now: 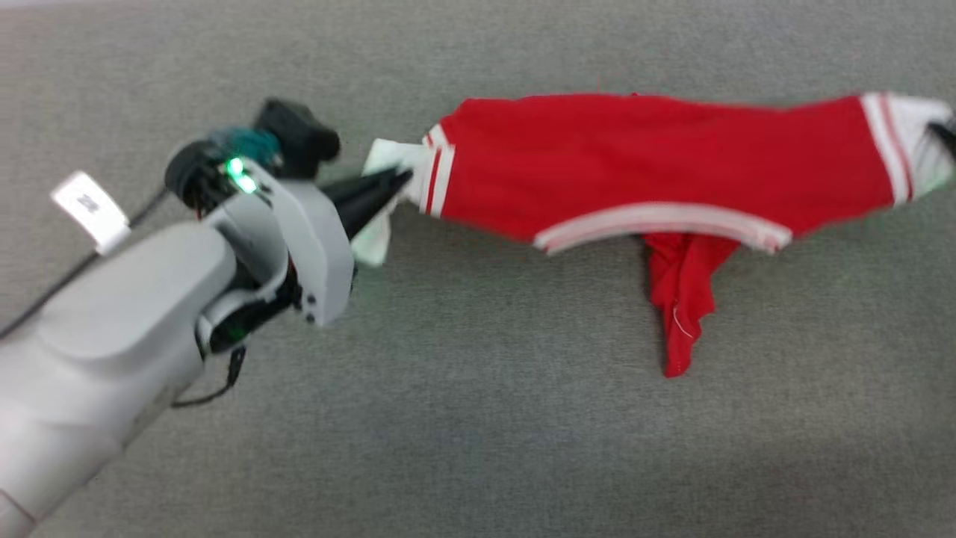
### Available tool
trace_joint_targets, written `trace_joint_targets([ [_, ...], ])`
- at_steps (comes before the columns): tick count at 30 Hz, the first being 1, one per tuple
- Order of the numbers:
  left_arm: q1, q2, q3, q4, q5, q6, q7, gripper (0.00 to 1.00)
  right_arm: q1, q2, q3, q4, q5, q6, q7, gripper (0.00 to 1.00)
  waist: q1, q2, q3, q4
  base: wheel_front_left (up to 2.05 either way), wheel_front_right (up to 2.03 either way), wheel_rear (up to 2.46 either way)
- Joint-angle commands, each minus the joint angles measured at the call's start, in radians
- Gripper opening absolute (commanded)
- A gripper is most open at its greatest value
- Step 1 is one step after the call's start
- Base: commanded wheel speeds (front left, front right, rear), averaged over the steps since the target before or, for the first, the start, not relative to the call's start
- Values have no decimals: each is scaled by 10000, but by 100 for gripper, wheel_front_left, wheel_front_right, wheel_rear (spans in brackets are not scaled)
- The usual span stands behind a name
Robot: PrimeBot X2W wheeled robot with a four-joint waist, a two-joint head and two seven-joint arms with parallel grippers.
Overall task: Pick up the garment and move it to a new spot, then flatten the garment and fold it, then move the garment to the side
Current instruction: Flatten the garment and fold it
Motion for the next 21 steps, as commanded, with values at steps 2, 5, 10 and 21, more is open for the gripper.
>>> trace_joint_targets([
  [2, -261, -269, 325, 130, -467, 30, -376, 0, -387, 357, -672, 107, 143, -18, -58, 0, 0, -1, -17, 217, 0, 0, 0],
  [5, -707, -584, 809, 703, -984, 30, -690, 0, -1074, 917, -1400, 409, 306, -18, 90, 0, 0, -1, 242, 324, 0, 0, 0],
  [10, -1915, -1547, 1689, 2380, -1867, 32, -816, 0, -3101, 1986, -2110, 1473, 7, -18, 234, 0, 0, -1, 847, 379, 0, 0, 0],
  [21, -5719, -2798, 3084, 5840, -1608, 525, -2386, 0, -7631, 3407, -2470, 4297, -1986, -18, -1340, 0, 0, -1, 1324, 309, 0, 0, 0],
])
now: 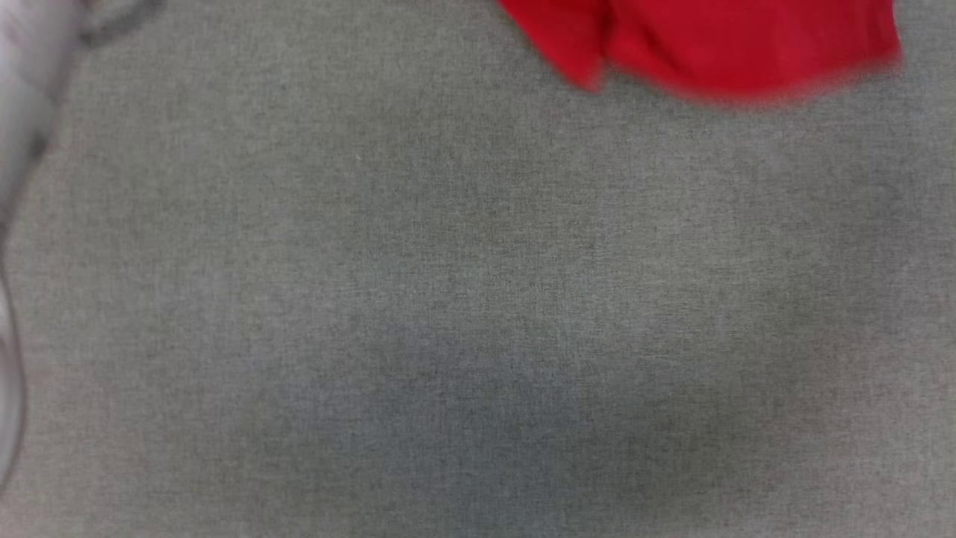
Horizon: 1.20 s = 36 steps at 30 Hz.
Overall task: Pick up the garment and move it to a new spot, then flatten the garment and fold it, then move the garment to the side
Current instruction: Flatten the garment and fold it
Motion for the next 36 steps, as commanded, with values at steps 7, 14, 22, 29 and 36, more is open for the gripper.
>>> trace_joint_targets([
  [7, -654, -209, 1066, 307, -156, -342, -370, 0, -820, 230, -218, 1285, -204, -20, -809, 0, 0, -1, -480, -18, 0, 0, 0],
  [14, 1717, 432, -47, -1177, -285, -443, 270, 0, 1333, -94, 1264, 1135, 769, -19, -43, 0, 0, -1, -675, -102, 0, 0, 0],
  [22, 6089, 2501, -869, -4120, -1422, -432, 395, 0, 5224, -1463, 2706, -876, 2680, -19, 1155, 0, 0, -1, -841, -232, 0, 0, 0],
  [29, 8635, 4055, -1340, -6368, -1940, -430, 277, 0, 7509, -2650, 2931, -2545, 3386, -26, 1634, 0, 0, -1, -1333, -234, 0, 0, 0],
  [36, 10267, 5139, -2003, -8313, -2133, 15, 524, 0, 9739, -3601, 2782, -4255, 3385, -26, 2298, 0, 0, -1, -1784, -54, 0, 0, 0],
])
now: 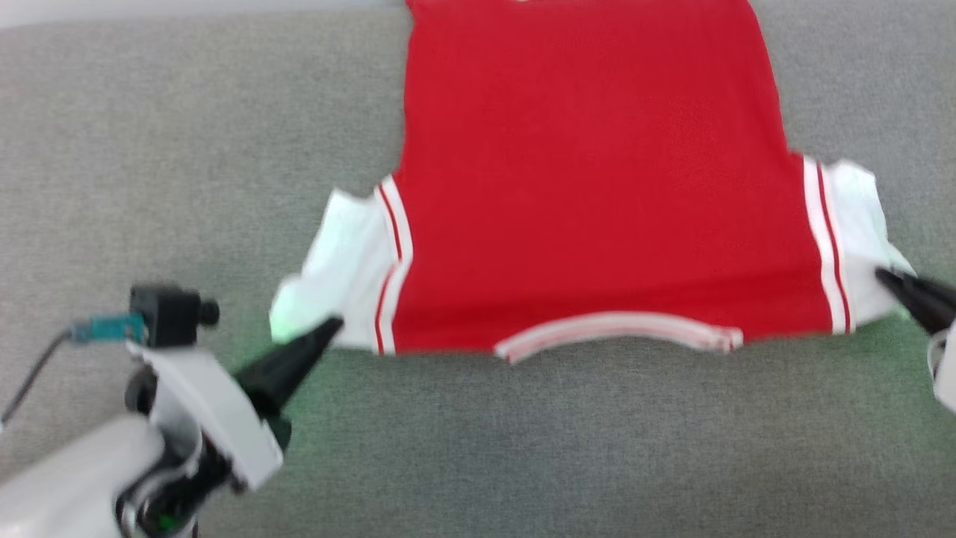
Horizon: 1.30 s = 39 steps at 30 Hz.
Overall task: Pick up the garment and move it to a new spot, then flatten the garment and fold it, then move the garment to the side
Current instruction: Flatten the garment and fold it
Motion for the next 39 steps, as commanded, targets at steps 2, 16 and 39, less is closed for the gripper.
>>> trace_joint_targets([
  [2, 765, 497, -181, -685, -208, 200, -70, 0, 999, -370, -332, -542, 41, -36, 251, 0, 0, 0, -241, 172, 0, 0, 0],
  [16, 2556, 1769, -682, -3106, -634, 788, -400, 0, 5380, -361, -2574, -3436, -795, -30, 1717, 0, 0, 0, -422, 384, 0, 0, 0],
  [39, 1911, -1506, -1148, 1055, -362, 128, 106, 0, 4083, 1503, -1212, -1476, -3310, -41, 1700, 88, 0, 0, -115, 331, 0, 0, 0],
])
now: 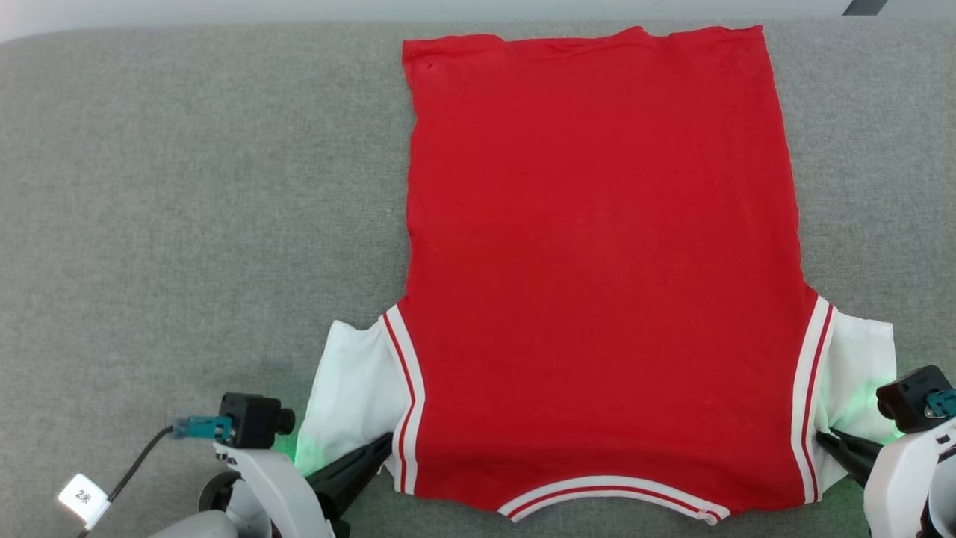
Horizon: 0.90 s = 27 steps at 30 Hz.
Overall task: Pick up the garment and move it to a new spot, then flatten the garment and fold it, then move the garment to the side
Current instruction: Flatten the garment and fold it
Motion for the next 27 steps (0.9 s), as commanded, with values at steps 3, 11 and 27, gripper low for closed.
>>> trace_joint_targets([
  [3, 77, -347, -70, 497, 30, 1, -105, 0, 5, -247, -209, -3, -233, -66, -263, 100, 0, 0, 33, 78, 0, 0, 0],
  [11, 44, -412, 11, 130, 315, 10, -422, 0, 948, -852, -2711, -2543, 784, -34, 567, 100, 0, 0, 192, 437, 0, 0, 0],
  [27, -1218, -1858, -53, -341, 1362, -54, -419, 0, -5770, -1391, -3848, 313, 934, -33, 3860, 100, 0, 0, 2285, 2517, 0, 0, 0],
])
